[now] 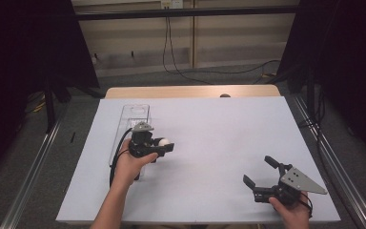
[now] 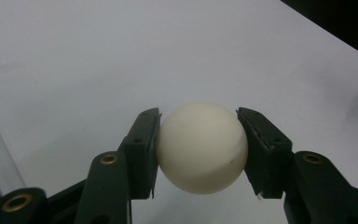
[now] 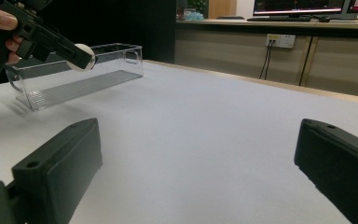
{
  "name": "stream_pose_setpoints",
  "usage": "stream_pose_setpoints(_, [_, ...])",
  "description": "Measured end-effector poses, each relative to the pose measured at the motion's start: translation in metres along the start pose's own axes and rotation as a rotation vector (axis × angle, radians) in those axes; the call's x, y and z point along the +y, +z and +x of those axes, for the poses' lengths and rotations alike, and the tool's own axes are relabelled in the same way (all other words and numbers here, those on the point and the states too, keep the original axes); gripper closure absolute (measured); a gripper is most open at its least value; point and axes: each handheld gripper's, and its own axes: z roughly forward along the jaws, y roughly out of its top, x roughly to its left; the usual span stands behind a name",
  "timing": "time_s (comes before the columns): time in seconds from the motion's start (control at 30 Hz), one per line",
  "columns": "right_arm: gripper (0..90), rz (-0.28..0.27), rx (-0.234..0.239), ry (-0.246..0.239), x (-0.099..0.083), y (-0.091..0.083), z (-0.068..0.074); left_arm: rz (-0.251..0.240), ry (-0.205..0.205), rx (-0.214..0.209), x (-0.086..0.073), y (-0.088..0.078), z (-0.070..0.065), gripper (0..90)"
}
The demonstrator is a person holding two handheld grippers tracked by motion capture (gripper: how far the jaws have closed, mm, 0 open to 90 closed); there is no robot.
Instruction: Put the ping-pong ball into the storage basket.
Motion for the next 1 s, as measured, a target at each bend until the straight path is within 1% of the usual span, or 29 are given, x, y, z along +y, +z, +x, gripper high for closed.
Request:
stream_pose_setpoints(0.03, [0.4, -0.001, 0.001, 0.0, 0.0, 0.0, 0.0, 0.006, 0.001, 0.002, 0.0, -0.001, 0.0, 51.1])
stream_pose_setpoints(0.1, [0.4, -0.001, 0.0, 0.004, 0.0, 0.0, 0.001, 0.002, 0.001, 0.001, 0.0, -0.001, 0.001, 51.1])
stream_pose_setpoints(0.13, [0.4, -0.002, -0.002, 0.002, 0.0, 0.001, 0.001, -0.008, -0.007, 0.001, 0.0, -0.001, 0.001, 51.1])
stream_pose_setpoints(0.2, [0.4, -0.001, 0.005, -0.004, 0.0, 0.0, 0.0, -0.011, -0.009, 0.001, 0.0, -0.002, 0.001, 51.1])
stream_pose_setpoints(0.27, [0.4, 0.0, 0.0, 0.002, 0.0, 0.0, 0.001, -0.009, -0.003, 0.0, 0.001, -0.004, 0.002, 51.1])
stream_pose_setpoints(0.3, [0.4, -0.001, 0.001, 0.004, 0.0, 0.001, 0.001, -0.013, -0.011, 0.008, 0.001, -0.004, 0.002, 51.1])
stream_pose_setpoints(0.33, [0.4, -0.001, 0.001, 0.004, 0.0, 0.001, 0.001, -0.016, -0.006, -0.001, 0.001, -0.004, 0.003, 51.1])
stream_pose_setpoints(0.37, [0.4, -0.001, -0.003, 0.002, 0.0, 0.0, 0.001, -0.011, -0.005, 0.004, 0.001, -0.005, 0.004, 51.1])
stream_pose_setpoints(0.43, [0.4, -0.003, 0.003, -0.007, 0.0, 0.001, 0.0, -0.012, -0.006, 0.006, 0.001, -0.006, 0.005, 51.1])
stream_pose_setpoints(0.47, [0.4, -0.002, 0.004, -0.007, 0.0, 0.001, 0.001, -0.015, -0.014, 0.007, 0.001, -0.007, 0.005, 51.0])
stream_pose_setpoints(0.6, [0.4, -0.001, 0.003, -0.003, 0.0, 0.001, 0.0, -0.013, -0.005, 0.006, 0.001, -0.008, 0.006, 51.1])
stream_pose_setpoints(0.63, [0.4, -0.001, 0.004, -0.004, 0.0, 0.001, 0.0, -0.016, -0.017, 0.011, 0.001, -0.009, 0.006, 51.1])
stream_pose_setpoints(0.77, [0.4, -0.003, 0.003, -0.005, 0.0, 0.001, 0.0, -0.018, -0.009, 0.011, 0.002, -0.01, 0.008, 51.1])
stream_pose_setpoints(0.87, [0.4, -0.002, 0.004, -0.005, 0.0, 0.001, 0.0, -0.028, -0.02, 0.009, 0.002, -0.012, 0.009, 51.1])
stream_pose_setpoints(1.0, [0.4, -0.003, 0.004, -0.007, 0.0, 0.001, 0.0, -0.032, -0.019, 0.007, 0.002, -0.013, 0.01, 51.1])
